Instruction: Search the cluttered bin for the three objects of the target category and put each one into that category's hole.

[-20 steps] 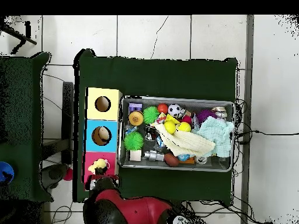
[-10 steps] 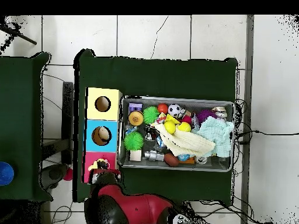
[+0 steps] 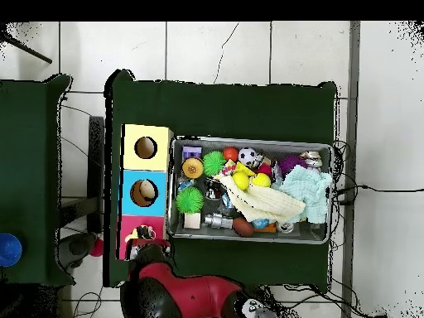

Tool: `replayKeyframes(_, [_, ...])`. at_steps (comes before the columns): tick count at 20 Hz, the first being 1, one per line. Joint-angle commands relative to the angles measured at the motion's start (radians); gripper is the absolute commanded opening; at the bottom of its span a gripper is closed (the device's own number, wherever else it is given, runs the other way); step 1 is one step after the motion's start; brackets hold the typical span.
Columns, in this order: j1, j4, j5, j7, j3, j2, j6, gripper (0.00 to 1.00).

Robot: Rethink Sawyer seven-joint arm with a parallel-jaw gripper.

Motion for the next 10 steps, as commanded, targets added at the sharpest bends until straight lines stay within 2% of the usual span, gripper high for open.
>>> replayKeyframes(1, [0.007,-0.144,-0.033,0.169,-0.033,0.078,-0.075,0.00])
replayKeyframes(10, [0.019,-0.155,-0.055,0.154,-0.054,0.101,-0.077,0.00])
